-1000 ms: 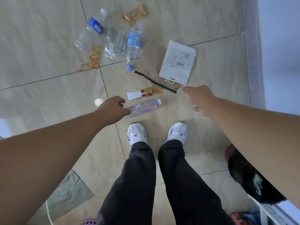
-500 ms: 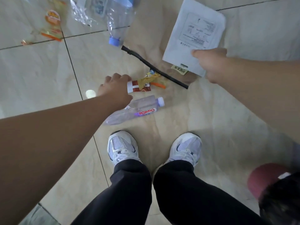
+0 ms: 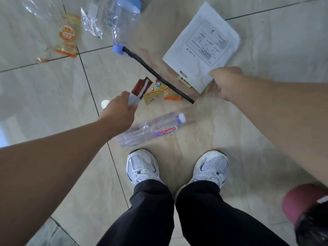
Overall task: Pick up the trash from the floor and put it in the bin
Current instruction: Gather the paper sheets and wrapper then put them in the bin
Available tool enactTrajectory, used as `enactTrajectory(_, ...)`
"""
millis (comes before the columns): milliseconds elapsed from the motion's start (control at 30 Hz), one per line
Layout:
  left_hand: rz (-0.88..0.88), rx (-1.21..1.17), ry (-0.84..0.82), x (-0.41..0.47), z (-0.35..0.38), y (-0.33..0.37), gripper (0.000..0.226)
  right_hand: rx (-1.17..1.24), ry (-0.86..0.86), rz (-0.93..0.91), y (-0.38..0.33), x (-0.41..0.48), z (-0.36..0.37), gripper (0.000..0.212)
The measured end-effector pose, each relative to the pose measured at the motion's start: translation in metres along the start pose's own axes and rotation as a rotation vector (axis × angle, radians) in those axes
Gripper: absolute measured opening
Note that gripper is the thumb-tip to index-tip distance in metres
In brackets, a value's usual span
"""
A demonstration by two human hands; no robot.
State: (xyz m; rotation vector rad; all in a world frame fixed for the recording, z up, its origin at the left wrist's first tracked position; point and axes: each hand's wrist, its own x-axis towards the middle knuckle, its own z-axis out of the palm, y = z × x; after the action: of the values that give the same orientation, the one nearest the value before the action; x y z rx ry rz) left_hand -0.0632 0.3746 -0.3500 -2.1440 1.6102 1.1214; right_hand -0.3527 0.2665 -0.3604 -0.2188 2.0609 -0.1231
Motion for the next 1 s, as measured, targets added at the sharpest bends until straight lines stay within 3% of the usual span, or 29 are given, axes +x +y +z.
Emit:
enactTrajectory(67, -0.008, -0.092, 0.094, -0.008, -0.008, 0.004, 0.016, 0.059, -0.026, -0.013, 0.0, -0.004, -0.001, 0.045)
enactTrajectory(167, -0.056, -0.283, 0.19, -0.01, -0.015, 0.024, 0.018, 0.081, -0.012, 0.0, -0.007, -0.007, 0.002, 0.067)
enactTrajectory(267, -0.015, -0.382, 0.106, 0.008, -0.009, 0.054, 0.021, 0.064, 0.14, 0.004, -0.018, 0.003, 0.012, 0.094)
enactTrajectory(333, 0.007, -0.279, 0.052, 0.026, -0.001, 0.069, 0.033, 0.004, 0.192, -0.002, -0.022, 0.008, 0.018, 0.1)
enactTrajectory(433, -0.12, -0.179, 0.079, 0.05, 0.012, 0.083, 0.041, -0.095, 0.212, -0.057, -0.016, 0.018, 0.026, 0.101)
enactTrajectory(567, -0.325, -0.557, 0.088, 0.068, 0.021, 0.099, 0.034, -0.086, 0.196, -0.049, -0.007, 0.019, 0.037, 0.102)
enactTrajectory(700, -0.53, -0.919, 0.033, 0.067, 0.021, 0.115, 0.049, 0.01, 0.085, 0.015, -0.002, 0.012, 0.044, 0.096)
enactTrajectory(800, -0.611, -1.048, 0.003, 0.066, 0.023, 0.119, 0.042, 0.04, 0.008, 0.003, 0.021, 0.005, 0.05, 0.09)
enactTrajectory(933, -0.578, -1.008, -0.036, 0.066, 0.024, 0.111, 0.03, 0.018, 0.049, -0.107, 0.042, 0.003, 0.058, 0.049)
enactTrajectory(1000, -0.536, -0.969, -0.024, 0.065, 0.022, 0.108, 0.025, 0.117, 0.035, -0.145, 0.049, 0.002, 0.059, 0.029)
